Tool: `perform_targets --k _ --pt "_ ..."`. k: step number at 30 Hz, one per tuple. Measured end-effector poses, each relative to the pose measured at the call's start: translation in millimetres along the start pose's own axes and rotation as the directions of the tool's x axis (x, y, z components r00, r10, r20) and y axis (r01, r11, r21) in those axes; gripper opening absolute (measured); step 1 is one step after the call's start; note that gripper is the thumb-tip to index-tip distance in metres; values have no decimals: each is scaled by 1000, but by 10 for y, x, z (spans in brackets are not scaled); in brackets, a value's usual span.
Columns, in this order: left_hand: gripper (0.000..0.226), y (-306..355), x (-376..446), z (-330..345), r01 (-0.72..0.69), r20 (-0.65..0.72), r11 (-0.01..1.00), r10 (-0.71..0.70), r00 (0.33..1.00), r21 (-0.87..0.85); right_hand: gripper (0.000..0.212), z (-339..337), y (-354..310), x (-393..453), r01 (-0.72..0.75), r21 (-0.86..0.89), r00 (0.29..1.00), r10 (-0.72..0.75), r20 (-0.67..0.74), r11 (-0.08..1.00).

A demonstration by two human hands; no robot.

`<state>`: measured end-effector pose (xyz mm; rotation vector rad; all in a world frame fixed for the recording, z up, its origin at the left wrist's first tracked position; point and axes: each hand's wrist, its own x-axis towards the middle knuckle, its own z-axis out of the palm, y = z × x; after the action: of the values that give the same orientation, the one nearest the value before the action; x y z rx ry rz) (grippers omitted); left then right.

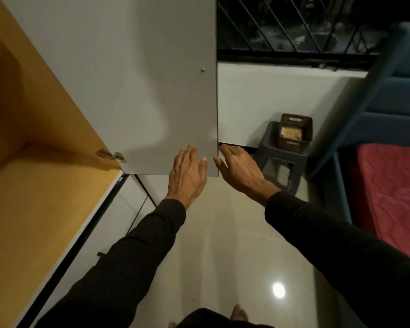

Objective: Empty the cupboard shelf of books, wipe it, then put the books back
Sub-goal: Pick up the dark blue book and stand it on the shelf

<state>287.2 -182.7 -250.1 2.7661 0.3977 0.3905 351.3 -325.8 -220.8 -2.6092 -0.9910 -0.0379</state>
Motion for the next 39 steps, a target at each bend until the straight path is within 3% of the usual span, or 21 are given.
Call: perform_targets --k 10,22,31,39 --pt "55 702 294 456 -109 137 990 120 983 -87 39 -60 729 -260 -230 26 973 231 -19 973" --pt "52 866 837 817 -306 245 940 336 910 -151 33 26 1138 -204 -491 65 868 495 -53 869" --pt "49 1152 1008 1004 -488 338 846 533 775 -216 36 169 1303 -376 -614 78 777 618 -116 786" --pt "49 1623 892 1252 -602 375 750 660 651 -274 34 86 1628 -931 -739 63 644 730 -229 671"
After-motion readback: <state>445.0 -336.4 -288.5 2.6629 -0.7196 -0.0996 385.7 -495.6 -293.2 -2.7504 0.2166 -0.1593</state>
